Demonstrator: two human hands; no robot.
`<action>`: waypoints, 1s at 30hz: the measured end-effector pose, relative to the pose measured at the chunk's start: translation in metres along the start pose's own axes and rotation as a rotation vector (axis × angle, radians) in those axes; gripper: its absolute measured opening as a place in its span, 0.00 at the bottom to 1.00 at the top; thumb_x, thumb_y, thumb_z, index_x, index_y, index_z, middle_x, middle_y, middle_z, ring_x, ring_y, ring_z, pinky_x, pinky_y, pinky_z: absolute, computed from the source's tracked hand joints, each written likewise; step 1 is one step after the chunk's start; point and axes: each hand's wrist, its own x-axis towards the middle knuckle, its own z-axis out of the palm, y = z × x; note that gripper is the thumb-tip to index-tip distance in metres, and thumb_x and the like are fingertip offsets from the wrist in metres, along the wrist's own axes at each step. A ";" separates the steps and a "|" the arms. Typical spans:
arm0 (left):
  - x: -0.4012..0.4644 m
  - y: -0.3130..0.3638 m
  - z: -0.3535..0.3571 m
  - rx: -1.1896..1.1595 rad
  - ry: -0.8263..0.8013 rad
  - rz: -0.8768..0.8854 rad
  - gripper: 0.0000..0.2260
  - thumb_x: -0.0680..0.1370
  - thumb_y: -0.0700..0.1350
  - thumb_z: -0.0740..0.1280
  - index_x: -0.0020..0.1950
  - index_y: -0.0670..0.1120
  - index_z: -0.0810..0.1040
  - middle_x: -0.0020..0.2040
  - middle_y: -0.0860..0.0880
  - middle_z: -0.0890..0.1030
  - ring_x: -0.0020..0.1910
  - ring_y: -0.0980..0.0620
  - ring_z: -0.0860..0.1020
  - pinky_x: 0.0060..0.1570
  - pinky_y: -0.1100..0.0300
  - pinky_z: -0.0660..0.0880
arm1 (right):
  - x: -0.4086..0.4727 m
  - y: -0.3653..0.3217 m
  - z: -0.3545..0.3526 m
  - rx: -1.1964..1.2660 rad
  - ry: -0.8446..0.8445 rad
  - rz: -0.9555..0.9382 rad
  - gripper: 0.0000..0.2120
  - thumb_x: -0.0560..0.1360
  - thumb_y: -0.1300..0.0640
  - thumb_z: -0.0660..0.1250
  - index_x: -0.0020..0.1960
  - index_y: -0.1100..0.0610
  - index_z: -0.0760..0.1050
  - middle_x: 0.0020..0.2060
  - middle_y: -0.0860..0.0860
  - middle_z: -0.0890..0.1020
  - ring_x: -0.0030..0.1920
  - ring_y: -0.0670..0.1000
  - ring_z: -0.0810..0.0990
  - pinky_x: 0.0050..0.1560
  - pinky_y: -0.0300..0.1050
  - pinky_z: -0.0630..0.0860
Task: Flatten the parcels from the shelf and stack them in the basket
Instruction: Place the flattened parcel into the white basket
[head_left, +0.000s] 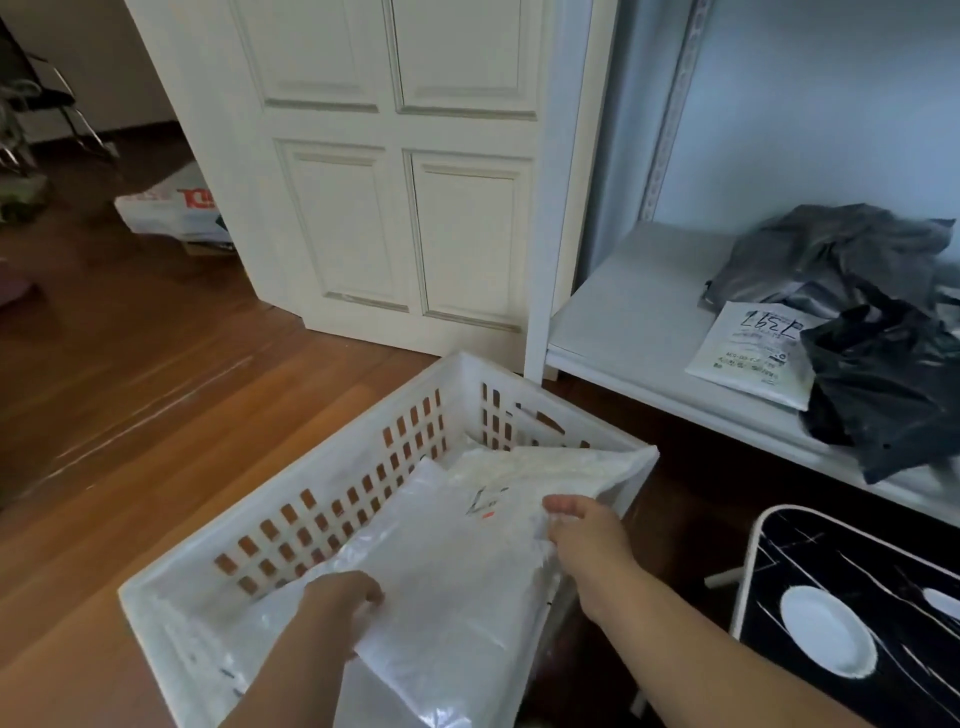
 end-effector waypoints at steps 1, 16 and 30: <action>0.011 0.000 0.004 -0.052 0.034 0.036 0.22 0.73 0.32 0.68 0.66 0.35 0.70 0.56 0.37 0.75 0.55 0.38 0.75 0.53 0.49 0.74 | 0.001 0.001 0.001 -0.055 -0.049 -0.013 0.15 0.80 0.66 0.57 0.56 0.50 0.77 0.61 0.52 0.74 0.55 0.51 0.74 0.53 0.41 0.74; 0.079 -0.026 0.059 0.676 0.140 0.058 0.33 0.77 0.54 0.65 0.78 0.52 0.53 0.76 0.36 0.44 0.75 0.34 0.49 0.70 0.34 0.56 | 0.037 0.022 -0.009 -1.564 -0.303 -0.410 0.27 0.81 0.39 0.46 0.75 0.49 0.64 0.78 0.54 0.53 0.77 0.57 0.43 0.73 0.59 0.34; 0.048 -0.024 0.142 1.580 -0.297 0.907 0.40 0.71 0.73 0.60 0.71 0.72 0.35 0.72 0.55 0.23 0.71 0.43 0.24 0.61 0.22 0.38 | 0.051 0.013 -0.002 -1.723 -0.416 -0.353 0.29 0.78 0.37 0.50 0.74 0.49 0.64 0.76 0.55 0.59 0.76 0.59 0.49 0.72 0.66 0.42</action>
